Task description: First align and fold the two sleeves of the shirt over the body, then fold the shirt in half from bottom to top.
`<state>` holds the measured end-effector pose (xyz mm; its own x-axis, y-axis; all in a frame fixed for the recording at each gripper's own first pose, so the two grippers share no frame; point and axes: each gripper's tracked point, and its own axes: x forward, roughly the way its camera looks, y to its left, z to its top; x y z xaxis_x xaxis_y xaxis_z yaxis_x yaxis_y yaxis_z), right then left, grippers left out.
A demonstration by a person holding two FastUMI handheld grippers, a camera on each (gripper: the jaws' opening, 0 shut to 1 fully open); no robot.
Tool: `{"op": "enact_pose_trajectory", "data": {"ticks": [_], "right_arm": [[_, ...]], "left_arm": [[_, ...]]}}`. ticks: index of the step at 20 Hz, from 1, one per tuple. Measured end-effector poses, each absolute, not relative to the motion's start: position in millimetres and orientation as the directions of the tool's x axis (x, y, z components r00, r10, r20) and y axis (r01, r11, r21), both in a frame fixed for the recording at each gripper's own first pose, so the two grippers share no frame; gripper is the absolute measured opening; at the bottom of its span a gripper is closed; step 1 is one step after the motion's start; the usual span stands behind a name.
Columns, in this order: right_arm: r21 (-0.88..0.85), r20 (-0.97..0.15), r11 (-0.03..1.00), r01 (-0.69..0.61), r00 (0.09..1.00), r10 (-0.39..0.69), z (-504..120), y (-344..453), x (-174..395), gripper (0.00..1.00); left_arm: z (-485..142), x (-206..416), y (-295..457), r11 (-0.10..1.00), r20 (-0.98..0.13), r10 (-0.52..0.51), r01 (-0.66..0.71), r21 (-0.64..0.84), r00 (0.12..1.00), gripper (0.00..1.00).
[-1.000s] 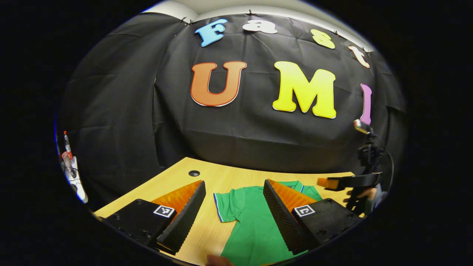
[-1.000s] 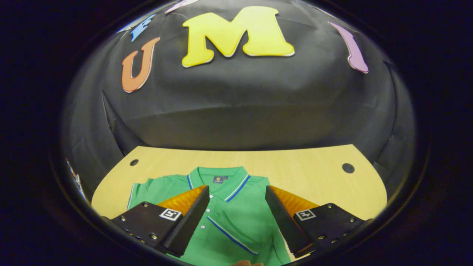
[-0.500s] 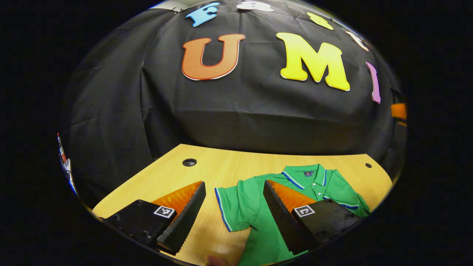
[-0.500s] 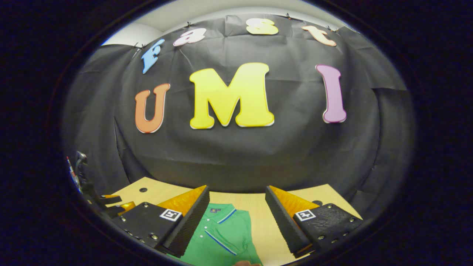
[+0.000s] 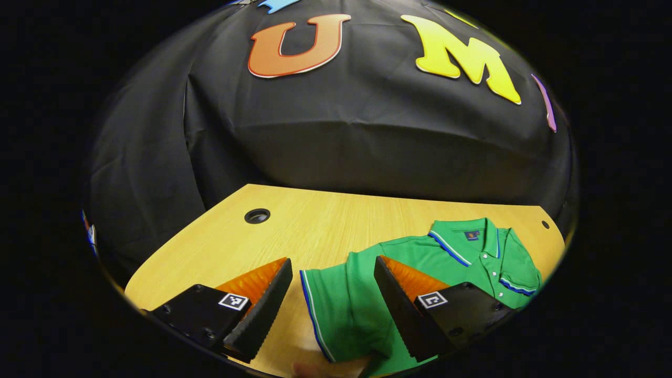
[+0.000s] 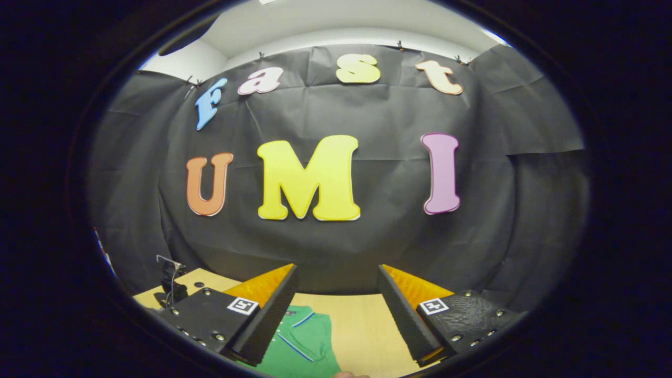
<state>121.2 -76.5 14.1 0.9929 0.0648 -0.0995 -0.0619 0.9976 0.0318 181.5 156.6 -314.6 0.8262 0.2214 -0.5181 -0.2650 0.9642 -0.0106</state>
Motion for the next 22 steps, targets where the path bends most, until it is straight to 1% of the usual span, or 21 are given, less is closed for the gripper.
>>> {"op": "enact_pose_trajectory", "data": {"ticks": [1, 3, 5, 6, 9, 10, 11, 12, 13, 14, 17, 18, 19, 21, 22], "right_arm": [[0.029, -0.099, 0.998, -0.049, 0.994, 0.051, 15, -84, 121, 0.98], [0.025, -0.111, 1.000, -0.019, 0.994, 0.022, 11, -98, 121, 0.92], [0.033, -0.124, 0.999, -0.005, 0.992, 0.009, 9, -104, 121, 0.92], [0.031, -0.123, 1.000, 0.000, 0.992, 0.004, 9, -106, 121, 0.95], [0.027, -0.119, 1.000, 0.001, 0.993, 0.002, 13, -108, 123, 0.95], [0.031, -0.120, 1.000, -0.002, 0.993, 0.005, 13, -107, 125, 0.93], [0.036, -0.119, 0.999, -0.003, 0.993, 0.007, 14, -106, 126, 0.92], [0.041, -0.117, 0.999, -0.005, 0.993, 0.009, 14, -106, 127, 0.95], [0.046, -0.119, 0.999, -0.006, 0.993, 0.011, 14, -105, 129, 0.96], [0.052, -0.125, 0.999, -0.008, 0.992, 0.014, 11, -105, 129, 0.93], [0.072, -0.137, 0.997, -0.008, 0.990, 0.018, 10, -105, 130, 0.92], [0.075, -0.136, 0.997, -0.008, 0.991, 0.018, 10, -106, 130, 0.93], [0.079, -0.133, 0.997, -0.006, 0.991, 0.017, 13, -108, 129, 0.95], [0.086, -0.125, 0.996, -0.002, 0.992, 0.013, 17, -111, 130, 0.95], [0.086, -0.121, 0.996, 0.001, 0.993, 0.009, 18, -112, 129, 0.95]], "left_arm": [[-320, 184, 160, 0.963, -0.527, 0.226, -0.270, -0.007, 0.819, 1.00], [-333, 188, 166, 0.959, -0.549, 0.240, -0.282, 0.009, 0.801, 1.00], [-342, 190, 172, 0.953, -0.571, 0.246, -0.302, -0.003, 0.783, 1.00], [-346, 191, 175, 0.950, -0.581, 0.248, -0.312, -0.010, 0.775, 1.00], [-365, 186, 178, 0.945, -0.642, 0.244, -0.326, -0.009, 0.726, 1.00], [-367, 185, 178, 0.945, -0.654, 0.243, -0.327, -0.007, 0.717, 1.00], [-365, 189, 180, 0.946, -0.642, 0.249, -0.324, 0.000, 0.725, 1.00], [-368, 188, 179, 0.949, -0.654, 0.245, -0.315, 0.010, 0.715, 1.00], [-367, 189, 178, 0.951, -0.655, 0.243, -0.310, 0.014, 0.716, 1.00], [-368, 190, 178, 0.953, -0.658, 0.241, -0.304, 0.019, 0.714, 1.00], [-369, 190, 175, 0.956, -0.670, 0.210, -0.293, -0.012, 0.712, 1.00], [-370, 190, 173, 0.961, -0.677, 0.189, -0.274, -0.020, 0.711, 0.97], [-371, 189, 175, 0.961, -0.678, 0.199, -0.277, -0.006, 0.708, 0.67], [-369, 190, 173, 0.954, -0.680, 0.210, -0.298, -0.014, 0.703, 0.07], [-369, 188, 172, 0.953, -0.679, 0.208, -0.303, -0.022, 0.704, 0.04]]}}
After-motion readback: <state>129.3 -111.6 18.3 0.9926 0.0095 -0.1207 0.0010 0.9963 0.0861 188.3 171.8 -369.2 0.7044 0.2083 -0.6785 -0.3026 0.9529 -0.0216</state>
